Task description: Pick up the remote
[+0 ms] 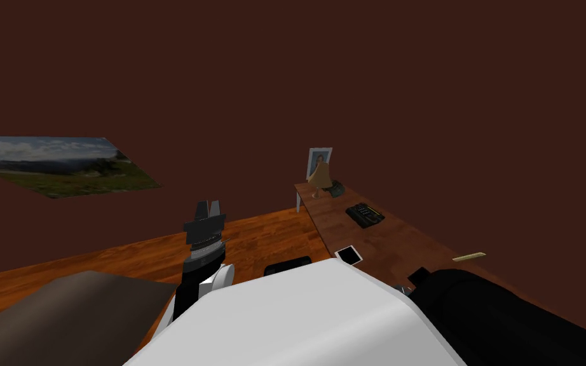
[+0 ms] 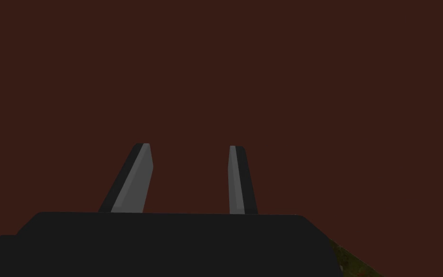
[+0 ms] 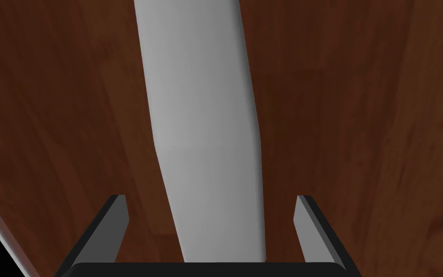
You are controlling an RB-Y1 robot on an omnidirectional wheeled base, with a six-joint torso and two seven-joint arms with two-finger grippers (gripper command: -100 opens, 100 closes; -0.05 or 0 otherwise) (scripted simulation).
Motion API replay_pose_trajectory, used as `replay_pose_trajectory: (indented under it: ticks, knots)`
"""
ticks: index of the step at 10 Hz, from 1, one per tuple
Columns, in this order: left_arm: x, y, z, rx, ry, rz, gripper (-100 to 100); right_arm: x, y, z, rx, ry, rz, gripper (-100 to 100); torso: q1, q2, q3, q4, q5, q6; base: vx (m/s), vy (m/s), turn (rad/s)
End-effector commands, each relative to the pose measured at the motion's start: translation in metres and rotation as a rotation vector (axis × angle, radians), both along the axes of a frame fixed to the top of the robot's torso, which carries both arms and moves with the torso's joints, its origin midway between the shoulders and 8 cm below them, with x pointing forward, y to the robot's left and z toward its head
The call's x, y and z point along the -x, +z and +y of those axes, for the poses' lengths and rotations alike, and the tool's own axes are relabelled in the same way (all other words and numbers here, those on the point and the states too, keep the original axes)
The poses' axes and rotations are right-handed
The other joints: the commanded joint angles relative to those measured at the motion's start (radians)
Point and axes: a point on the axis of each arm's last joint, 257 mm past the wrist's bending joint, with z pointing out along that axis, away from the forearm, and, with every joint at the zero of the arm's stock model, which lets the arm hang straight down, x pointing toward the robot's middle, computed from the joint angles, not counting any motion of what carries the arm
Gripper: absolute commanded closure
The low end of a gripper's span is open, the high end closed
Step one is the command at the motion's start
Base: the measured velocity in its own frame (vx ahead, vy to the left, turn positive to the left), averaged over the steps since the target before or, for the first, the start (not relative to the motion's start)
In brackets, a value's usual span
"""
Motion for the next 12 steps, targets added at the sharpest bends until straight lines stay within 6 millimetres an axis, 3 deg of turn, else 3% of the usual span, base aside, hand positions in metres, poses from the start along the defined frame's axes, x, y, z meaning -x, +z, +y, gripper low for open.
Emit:
replay_pose_trajectory:
  ticks: [1, 3, 4, 5, 6, 8, 9, 10, 12]
  knots:
    - [0.000, 0.000, 0.000, 0.000, 0.000, 0.000, 0, 0.010, -0.002, -0.007, 0.018, 0.037, 0.025, -100, 0.000, 0.000, 0.000, 0.000, 0.000, 0.000, 0.025, -0.032, 0.045]
    - [0.000, 0.000, 0.000, 0.000, 0.000, 0.000, 0, 0.027, -0.007, -0.009, 0.032, 0.094, 0.064, -100, 0.000, 0.000, 0.000, 0.000, 0.000, 0.000, 0.036, -0.055, 0.138]
    - [0.000, 0.000, 0.000, 0.000, 0.000, 0.000, 0, 0.023, -0.005, -0.008, 0.029, 0.079, 0.055, -100, -0.001, -0.001, 0.000, 0.000, 0.000, -0.001, 0.014, -0.029, 0.033]
    - [0.000, 0.000, 0.000, 0.000, 0.000, 0.000, 0, 0.024, -0.005, -0.009, 0.030, 0.083, 0.056, 0, 0.001, 0.000, 0.000, 0.000, 0.000, 0.000, 0.003, -0.006, -0.004]
    - [0.000, 0.000, 0.000, 0.000, 0.000, 0.000, 0, 0.030, -0.017, 0.001, 0.030, 0.071, 0.054, -100, 0.003, 0.001, 0.001, 0.000, 0.001, 0.000, 0.000, -0.034, 0.092]
    - [0.000, 0.000, 0.000, 0.000, 0.000, 0.000, 0, 0.036, -0.030, 0.011, 0.030, 0.061, 0.053, -100, 0.000, 0.002, 0.001, 0.001, 0.000, 0.000, -0.006, -0.057, 0.069]
    - [0.000, 0.000, 0.000, 0.000, 0.000, 0.000, 0, 0.035, -0.025, 0.006, 0.029, 0.061, 0.053, -100, -0.001, 0.002, 0.001, 0.001, 0.000, 0.000, -0.003, -0.029, 0.017]
    - [0.000, 0.000, 0.000, 0.000, 0.000, 0.000, 0, 0.036, -0.026, 0.006, 0.030, 0.063, 0.053, 100, 0.001, 0.002, 0.001, 0.001, 0.000, 0.000, -0.002, -0.006, -0.010]
    - [0.000, 0.000, 0.000, 0.000, 0.000, 0.000, 0, 0.036, -0.026, 0.007, 0.029, 0.062, 0.054, 100, 0.003, 0.002, 0.001, 0.001, 0.000, 0.000, 0.000, 0.000, 0.000]
